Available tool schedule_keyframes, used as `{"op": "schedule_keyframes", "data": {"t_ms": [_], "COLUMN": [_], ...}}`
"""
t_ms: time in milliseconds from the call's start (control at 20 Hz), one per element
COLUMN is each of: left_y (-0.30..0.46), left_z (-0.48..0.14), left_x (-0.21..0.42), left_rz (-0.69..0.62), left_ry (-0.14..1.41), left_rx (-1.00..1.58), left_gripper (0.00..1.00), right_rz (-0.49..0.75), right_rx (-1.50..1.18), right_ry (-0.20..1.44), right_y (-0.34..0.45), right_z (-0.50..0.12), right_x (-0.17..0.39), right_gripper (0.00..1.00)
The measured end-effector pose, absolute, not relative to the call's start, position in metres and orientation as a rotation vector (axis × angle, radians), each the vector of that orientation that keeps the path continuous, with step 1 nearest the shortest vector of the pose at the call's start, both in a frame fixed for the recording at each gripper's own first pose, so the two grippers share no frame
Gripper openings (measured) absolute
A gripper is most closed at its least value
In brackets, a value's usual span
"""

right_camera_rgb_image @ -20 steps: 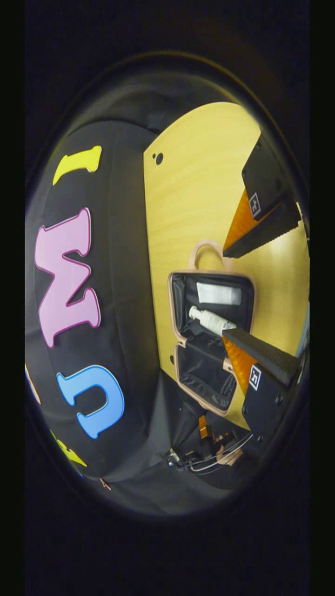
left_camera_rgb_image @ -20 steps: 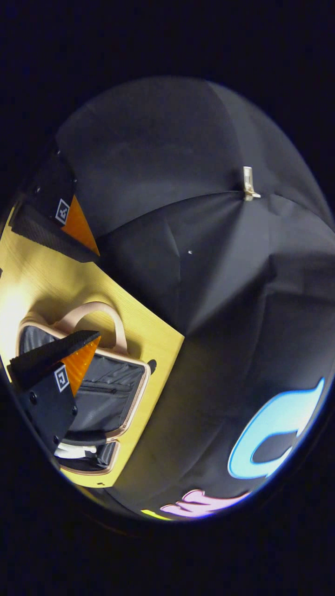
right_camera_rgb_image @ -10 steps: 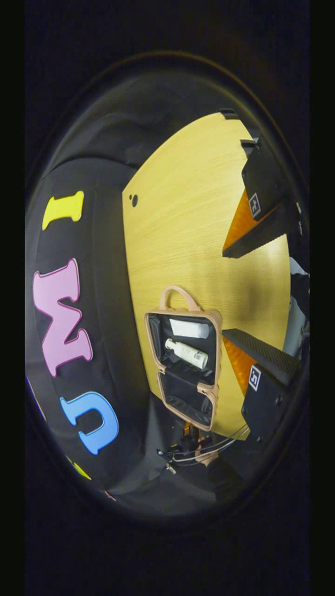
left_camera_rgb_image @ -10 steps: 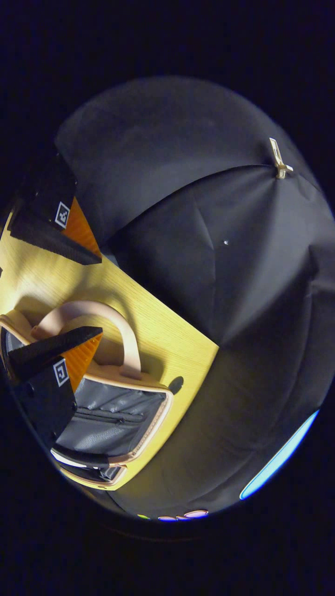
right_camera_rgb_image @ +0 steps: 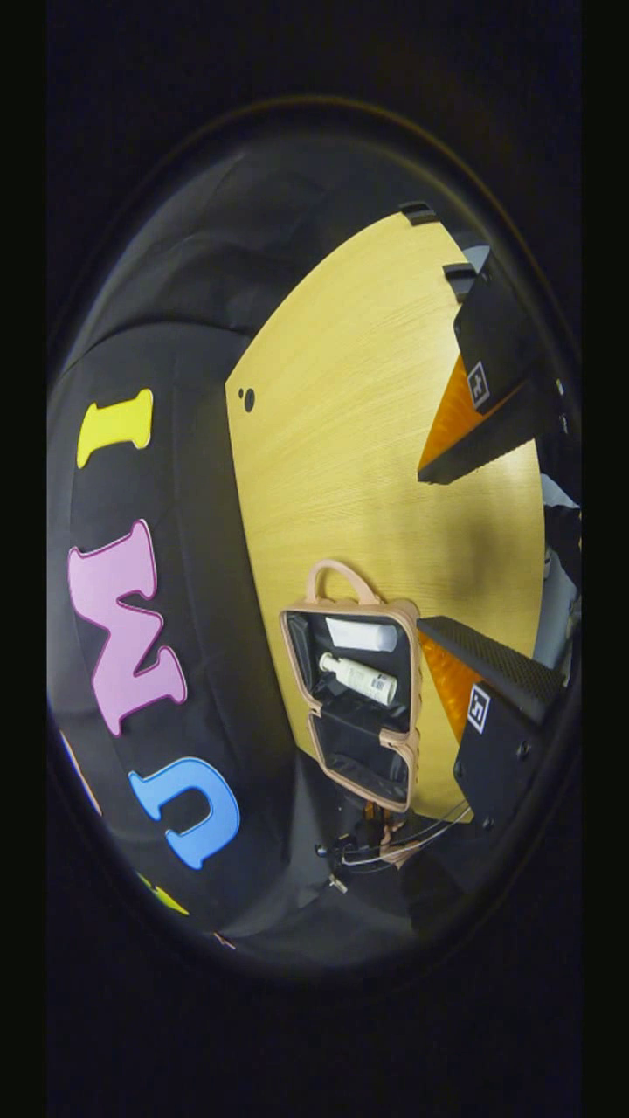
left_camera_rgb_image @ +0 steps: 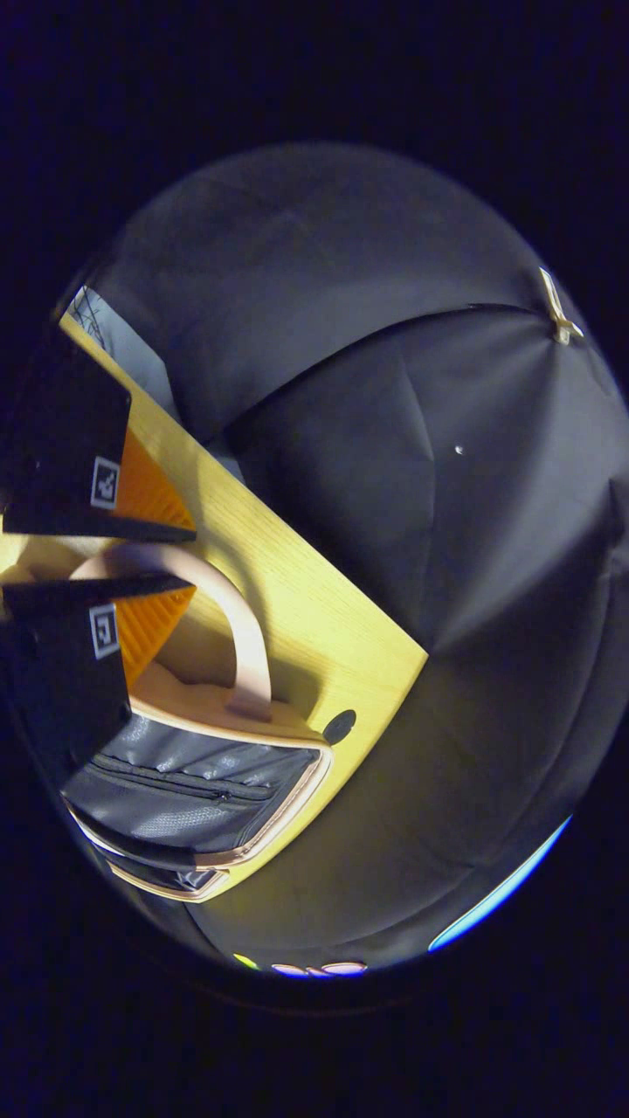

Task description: First open the suitcase, pack the skin care products into it, and then close the suitcase.

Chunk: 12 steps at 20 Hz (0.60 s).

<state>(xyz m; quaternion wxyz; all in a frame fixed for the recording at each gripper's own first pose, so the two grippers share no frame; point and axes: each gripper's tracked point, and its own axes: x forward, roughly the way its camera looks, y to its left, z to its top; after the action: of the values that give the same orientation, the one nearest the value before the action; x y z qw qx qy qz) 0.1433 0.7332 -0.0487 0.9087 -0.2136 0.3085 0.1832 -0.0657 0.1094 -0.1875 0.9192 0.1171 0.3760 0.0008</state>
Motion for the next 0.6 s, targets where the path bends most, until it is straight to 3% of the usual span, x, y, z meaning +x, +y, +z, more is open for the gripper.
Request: {"op": "schedule_keyframes", "data": {"t_ms": [300,600], "left_y": [0.723,0.658], "left_z": [0.017,0.152], "left_x": [0.125,0.083], "left_rz": [0.402,0.333], "left_ry": [0.500,0.321], "left_rx": [-0.415,-0.355], "left_gripper": [0.14,0.08], "right_rz": [0.025,0.062], "right_rx": [0.215,0.221], "right_ry": [0.764,0.736], "right_y": [0.096,0.080], "right_z": [-0.189,-0.174], "right_x": [-0.057,-0.046], "right_gripper": [0.97,0.98]}}
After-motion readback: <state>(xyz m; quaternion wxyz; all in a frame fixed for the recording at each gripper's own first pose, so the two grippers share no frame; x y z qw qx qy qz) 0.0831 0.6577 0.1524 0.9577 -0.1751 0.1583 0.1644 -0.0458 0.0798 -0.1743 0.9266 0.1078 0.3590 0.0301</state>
